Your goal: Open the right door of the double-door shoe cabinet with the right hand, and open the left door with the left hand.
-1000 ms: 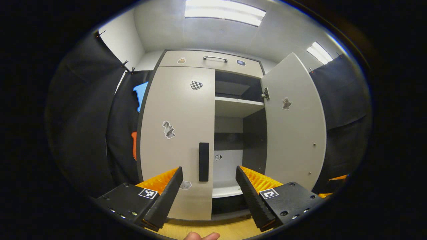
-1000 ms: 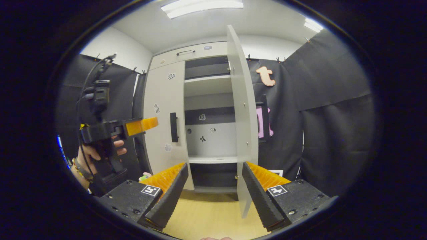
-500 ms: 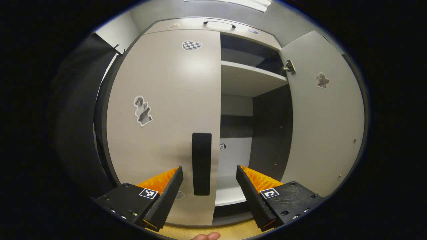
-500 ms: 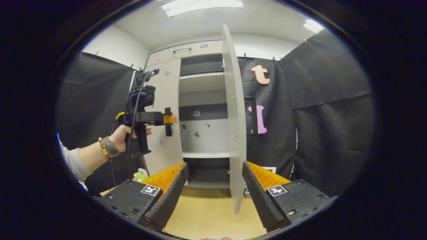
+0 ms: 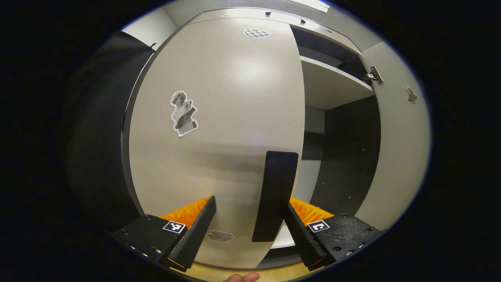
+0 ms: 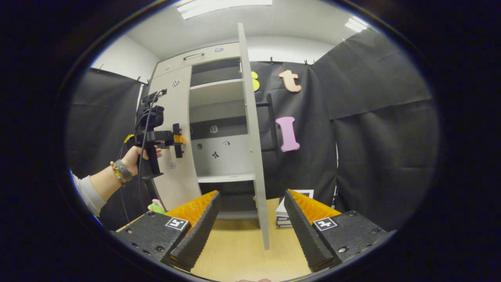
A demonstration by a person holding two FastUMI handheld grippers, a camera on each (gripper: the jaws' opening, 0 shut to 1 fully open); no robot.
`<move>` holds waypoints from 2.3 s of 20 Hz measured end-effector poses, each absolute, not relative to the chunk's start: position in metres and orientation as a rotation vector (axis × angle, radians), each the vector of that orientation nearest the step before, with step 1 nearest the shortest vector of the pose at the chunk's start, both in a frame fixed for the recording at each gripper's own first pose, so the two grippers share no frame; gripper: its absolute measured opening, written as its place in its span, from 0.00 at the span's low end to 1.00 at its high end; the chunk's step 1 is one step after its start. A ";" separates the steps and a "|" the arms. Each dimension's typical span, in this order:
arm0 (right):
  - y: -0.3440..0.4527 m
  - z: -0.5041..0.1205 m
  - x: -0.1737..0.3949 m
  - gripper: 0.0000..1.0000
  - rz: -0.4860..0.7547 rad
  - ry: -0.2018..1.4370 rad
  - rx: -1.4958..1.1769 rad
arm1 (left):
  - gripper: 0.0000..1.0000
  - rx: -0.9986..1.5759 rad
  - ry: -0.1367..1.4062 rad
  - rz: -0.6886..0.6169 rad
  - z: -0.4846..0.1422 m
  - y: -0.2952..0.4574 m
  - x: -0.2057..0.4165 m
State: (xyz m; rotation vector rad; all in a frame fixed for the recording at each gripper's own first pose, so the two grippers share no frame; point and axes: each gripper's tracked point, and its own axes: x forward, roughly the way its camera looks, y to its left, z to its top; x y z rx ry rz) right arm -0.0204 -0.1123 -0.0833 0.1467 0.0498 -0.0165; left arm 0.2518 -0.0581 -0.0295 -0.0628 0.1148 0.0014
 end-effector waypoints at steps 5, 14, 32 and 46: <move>-0.106 -0.086 -0.011 1.00 0.003 0.059 0.152 | 0.98 -0.057 0.109 0.005 -0.030 -0.059 0.252; -0.106 -0.090 -0.016 1.00 0.007 0.061 0.118 | 0.20 -0.047 0.075 -0.037 -0.027 -0.084 0.258; -0.087 -0.098 -0.027 1.00 0.034 0.070 0.120 | 0.03 -0.022 0.068 -0.024 -0.013 -0.030 0.135; -0.027 -0.095 -0.003 1.00 0.126 0.081 0.093 | 0.01 -0.014 0.033 0.032 -0.007 0.075 0.089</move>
